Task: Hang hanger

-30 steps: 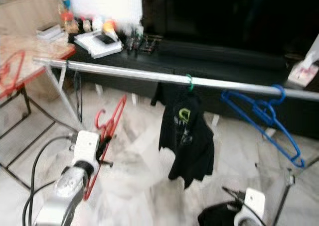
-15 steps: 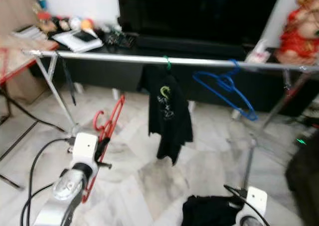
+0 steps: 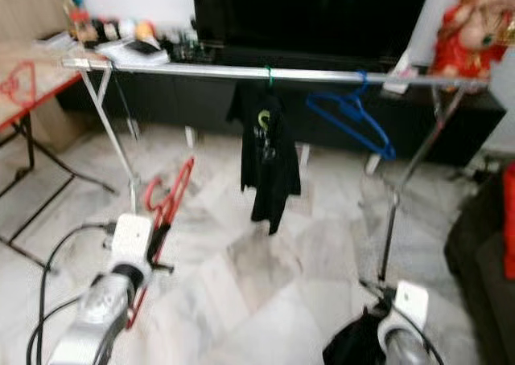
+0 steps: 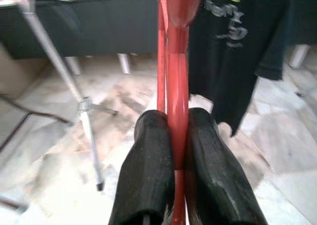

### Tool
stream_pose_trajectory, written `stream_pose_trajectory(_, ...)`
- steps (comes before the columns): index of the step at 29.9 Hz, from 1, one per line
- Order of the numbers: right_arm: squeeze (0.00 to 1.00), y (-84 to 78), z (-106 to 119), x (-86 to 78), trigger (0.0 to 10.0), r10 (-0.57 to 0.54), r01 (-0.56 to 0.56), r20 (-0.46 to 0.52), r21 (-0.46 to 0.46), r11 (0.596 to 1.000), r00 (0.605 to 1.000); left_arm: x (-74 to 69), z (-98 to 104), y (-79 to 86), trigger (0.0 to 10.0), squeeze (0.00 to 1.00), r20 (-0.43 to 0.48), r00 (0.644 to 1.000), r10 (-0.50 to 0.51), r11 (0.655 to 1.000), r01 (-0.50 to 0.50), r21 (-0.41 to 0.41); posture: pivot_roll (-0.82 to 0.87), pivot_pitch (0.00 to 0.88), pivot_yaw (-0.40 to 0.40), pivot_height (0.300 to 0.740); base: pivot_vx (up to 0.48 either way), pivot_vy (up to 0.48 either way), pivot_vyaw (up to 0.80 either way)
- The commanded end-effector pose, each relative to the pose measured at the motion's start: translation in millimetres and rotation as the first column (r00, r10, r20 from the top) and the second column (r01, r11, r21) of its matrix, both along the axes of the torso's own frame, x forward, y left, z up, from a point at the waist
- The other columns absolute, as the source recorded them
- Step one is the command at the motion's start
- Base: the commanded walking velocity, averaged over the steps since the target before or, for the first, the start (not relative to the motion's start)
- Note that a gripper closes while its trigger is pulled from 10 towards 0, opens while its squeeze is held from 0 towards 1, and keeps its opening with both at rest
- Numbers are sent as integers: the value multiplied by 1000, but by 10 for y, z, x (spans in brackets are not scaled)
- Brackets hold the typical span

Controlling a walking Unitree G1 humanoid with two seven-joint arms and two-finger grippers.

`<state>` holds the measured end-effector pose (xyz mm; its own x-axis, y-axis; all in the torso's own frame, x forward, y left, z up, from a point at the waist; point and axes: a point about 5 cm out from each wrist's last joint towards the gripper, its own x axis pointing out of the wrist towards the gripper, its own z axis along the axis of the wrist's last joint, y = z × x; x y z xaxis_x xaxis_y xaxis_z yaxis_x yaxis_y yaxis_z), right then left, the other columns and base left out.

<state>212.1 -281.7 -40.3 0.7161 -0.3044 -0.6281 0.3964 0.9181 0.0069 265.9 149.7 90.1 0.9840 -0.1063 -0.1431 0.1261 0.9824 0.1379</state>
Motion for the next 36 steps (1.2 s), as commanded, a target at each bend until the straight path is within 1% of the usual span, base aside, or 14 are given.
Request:
stream_pose_trajectory(1, 0, -7, 132, 173, 10000, 21, -20, 74, -23, 1000, 997, 12, 5, -38, 10000, 0, -6, 1000, 0, 1000, 0, -9, 14, 0, -23, 740, 0, 0, 0)
stream_pose_trajectory(5, 0, 5, 152, 206, 10000, 30, -27, 81, -35, 999, 996, 31, 10, -46, 10000, 0, -12, 1000, 0, 1000, 0, -20, 13, 0, -18, 740, 0, 0, 0)
stream_pose_trajectory(8, 0, 54, 257, 352, 10000, 72, -64, 141, -61, 996, 987, 47, 31, -40, 10000, 0, -11, 1000, 0, 1000, -1, -21, 18, 0, -8, 740, 0, 354, 0)
stream_pose_trajectory(9, 0, 54, 257, 352, 10000, 72, -64, 141, -61, 996, 987, 47, 31, -40, 10000, 0, -11, 1000, 0, 1000, -1, -21, 18, 0, -8, 740, 0, 379, 0)
stream_pose_trajectory(11, 0, 102, 346, 466, 10000, 95, -83, 197, -69, 994, 976, 40, 42, -29, 10000, 0, -11, 1000, -2, 1000, 1, -20, 22, 0, -4, 740, 0, 379, 0)
stream_pose_trajectory(13, 0, 119, 368, 497, 10000, 102, -89, 210, -70, 994, 972, 36, 43, -24, 10000, 0, -12, 1000, -2, 1000, 2, -20, 21, 0, -2, 740, 0, 379, 0)
stream_pose_trajectory(14, 0, 136, 415, 551, 10000, 109, -95, 237, -69, 993, 965, 32, 44, -27, 10000, 0, -14, 1000, -4, 1000, 4, -20, 23, 0, 0, 740, 0, 379, 0)
stream_pose_trajectory(18, 0, 148, 476, 617, 10000, 114, -98, 264, -72, 993, 958, 33, 51, -36, 10000, 0, -15, 1000, -8, 1000, 7, -20, 27, 0, 2, 740, 0, 377, 0)
stream_pose_trajectory(23, 0, 202, 596, 756, 10000, 131, -112, 311, -78, 991, 941, 46, 74, -39, 10000, 0, -10, 1000, -13, 1000, 13, -17, 37, 0, 0, 740, 0, 376, 0)
stream_pose_trajectory(24, 0, 246, 643, 814, 10000, 149, -130, 332, -78, 988, 932, 47, 81, -35, 10000, 0, -9, 1000, -13, 1000, 13, -15, 36, 0, 0, 740, 0, 371, -525)
stream_pose_trajectory(27, 0, 289, 678, 856, 10000, 168, -148, 347, -83, 986, 923, 45, 82, -34, 10000, 0, -9, 1000, -13, 1000, 13, -14, 40, 0, 1, 740, 0, 369, -708)
stream_pose_trajectory(28, 0, 330, 713, 897, 10000, 177, -160, 367, -77, 984, 913, 40, 84, -39, 10000, 0, -8, 1000, -17, 1000, 17, -13, 40, 0, 1, 740, 0, 292, -788)
stream_pose_trajectory(33, 0, 387, 758, 947, 10000, 197, -179, 385, -84, 980, 901, 31, 80, -46, 10000, 0, -10, 1000, -27, 1000, 27, -4, 37, 0, 5, 740, 0, 48, -788)
stream_pose_trajectory(36, 0, 474, 794, 986, 10000, 222, -206, 411, -83, 975, 885, 28, 79, -69, 10000, 0, -11, 999, -44, 999, 44, 7, 38, 0, 5, 740, 0, 0, -788)
